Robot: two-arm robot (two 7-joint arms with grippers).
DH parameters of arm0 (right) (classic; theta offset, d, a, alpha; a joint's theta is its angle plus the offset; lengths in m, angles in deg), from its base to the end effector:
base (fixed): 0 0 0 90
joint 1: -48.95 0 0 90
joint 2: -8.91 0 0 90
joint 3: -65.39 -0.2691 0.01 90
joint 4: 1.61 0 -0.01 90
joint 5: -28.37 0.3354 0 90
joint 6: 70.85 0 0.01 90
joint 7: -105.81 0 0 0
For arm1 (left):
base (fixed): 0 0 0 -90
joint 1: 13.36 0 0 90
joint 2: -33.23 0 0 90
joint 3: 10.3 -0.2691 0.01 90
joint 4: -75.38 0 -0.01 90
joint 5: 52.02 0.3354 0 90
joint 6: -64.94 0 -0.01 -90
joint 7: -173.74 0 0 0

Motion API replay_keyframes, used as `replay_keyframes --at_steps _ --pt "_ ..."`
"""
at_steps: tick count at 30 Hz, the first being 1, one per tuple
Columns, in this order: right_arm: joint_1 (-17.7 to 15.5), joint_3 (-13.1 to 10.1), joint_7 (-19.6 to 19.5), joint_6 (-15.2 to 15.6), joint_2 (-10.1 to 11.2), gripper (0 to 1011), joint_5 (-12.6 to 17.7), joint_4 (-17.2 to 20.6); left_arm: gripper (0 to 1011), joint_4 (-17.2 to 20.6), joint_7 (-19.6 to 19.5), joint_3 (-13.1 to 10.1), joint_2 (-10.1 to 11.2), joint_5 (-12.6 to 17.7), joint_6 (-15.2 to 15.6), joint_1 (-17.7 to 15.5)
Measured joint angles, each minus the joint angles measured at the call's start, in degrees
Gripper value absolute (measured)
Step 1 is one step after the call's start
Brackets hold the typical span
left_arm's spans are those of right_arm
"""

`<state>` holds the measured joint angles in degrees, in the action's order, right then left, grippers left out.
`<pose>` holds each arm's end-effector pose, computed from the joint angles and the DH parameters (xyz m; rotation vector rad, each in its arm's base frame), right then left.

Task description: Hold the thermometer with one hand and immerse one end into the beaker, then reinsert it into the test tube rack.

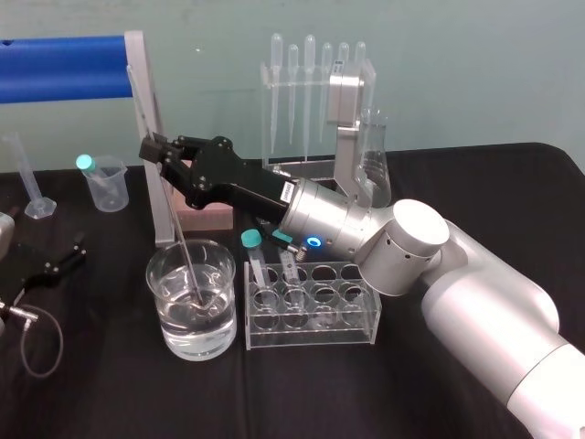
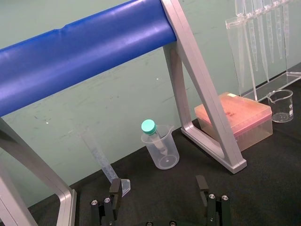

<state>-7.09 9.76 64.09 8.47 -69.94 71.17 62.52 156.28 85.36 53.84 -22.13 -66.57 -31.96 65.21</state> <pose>0.4710 0.0918 -0.2299 0.3266 0.0166 -0.3279 0.3798 0.0637 -0.2905 0.3045 -0.2849 1.2480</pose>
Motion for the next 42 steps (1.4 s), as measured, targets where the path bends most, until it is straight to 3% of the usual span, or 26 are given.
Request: replay_keyframes --at_steps 42 --pt "0.0 0.0 0.0 0.0 0.0 57 0.0 0.0 1008 0.0 0.0 0.0 0.0 0.0 0.0 0.0"
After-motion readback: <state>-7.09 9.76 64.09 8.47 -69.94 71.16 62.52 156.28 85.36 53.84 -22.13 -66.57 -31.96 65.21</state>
